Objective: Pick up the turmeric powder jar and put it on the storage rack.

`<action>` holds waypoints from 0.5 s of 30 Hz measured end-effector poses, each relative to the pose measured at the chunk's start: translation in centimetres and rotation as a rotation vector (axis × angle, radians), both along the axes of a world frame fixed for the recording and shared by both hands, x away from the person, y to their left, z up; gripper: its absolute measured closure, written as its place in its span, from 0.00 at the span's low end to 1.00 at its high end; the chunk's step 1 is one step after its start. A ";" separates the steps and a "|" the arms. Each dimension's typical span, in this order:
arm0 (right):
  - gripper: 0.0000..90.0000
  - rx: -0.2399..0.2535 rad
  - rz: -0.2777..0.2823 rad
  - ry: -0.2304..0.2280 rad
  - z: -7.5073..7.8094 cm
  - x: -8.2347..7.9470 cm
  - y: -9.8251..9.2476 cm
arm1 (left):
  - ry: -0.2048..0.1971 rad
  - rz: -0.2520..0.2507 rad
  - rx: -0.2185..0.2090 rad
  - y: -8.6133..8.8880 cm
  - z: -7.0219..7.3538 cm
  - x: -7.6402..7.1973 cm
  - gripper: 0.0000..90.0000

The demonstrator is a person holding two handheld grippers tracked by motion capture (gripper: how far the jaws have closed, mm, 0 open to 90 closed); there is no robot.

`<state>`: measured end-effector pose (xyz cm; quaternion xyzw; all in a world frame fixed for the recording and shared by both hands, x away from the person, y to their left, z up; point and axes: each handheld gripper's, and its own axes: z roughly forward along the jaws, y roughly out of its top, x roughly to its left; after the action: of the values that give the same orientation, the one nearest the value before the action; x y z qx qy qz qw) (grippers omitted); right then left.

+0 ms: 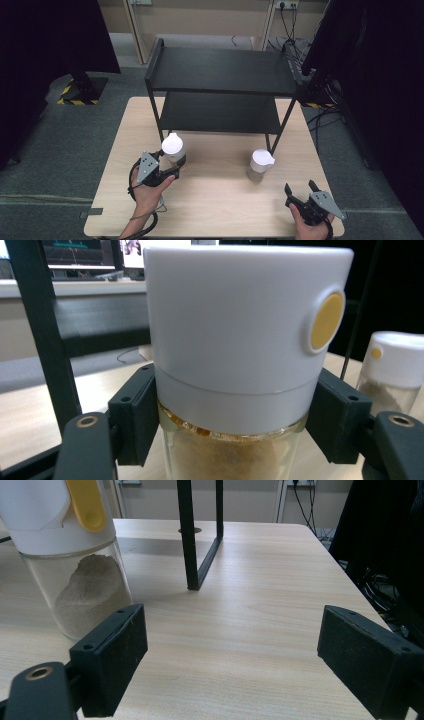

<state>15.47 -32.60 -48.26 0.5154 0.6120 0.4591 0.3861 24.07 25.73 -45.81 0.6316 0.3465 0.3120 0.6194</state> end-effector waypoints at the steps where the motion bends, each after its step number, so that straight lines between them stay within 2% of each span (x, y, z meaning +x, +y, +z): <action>1: 0.14 -0.001 0.000 0.000 0.0 0.0 0.0 | -0.006 0.000 -0.005 0.0 0.4 0.0 0.33; 15: 0.14 0.002 0.000 0.000 0.0 0.0 0.0 | -0.095 0.009 -0.060 -0.4 4.8 0.6 0.34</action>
<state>15.46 -32.62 -48.28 0.5157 0.6115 0.4599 0.3856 24.69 25.35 -41.01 0.5956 0.3286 0.3342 0.6524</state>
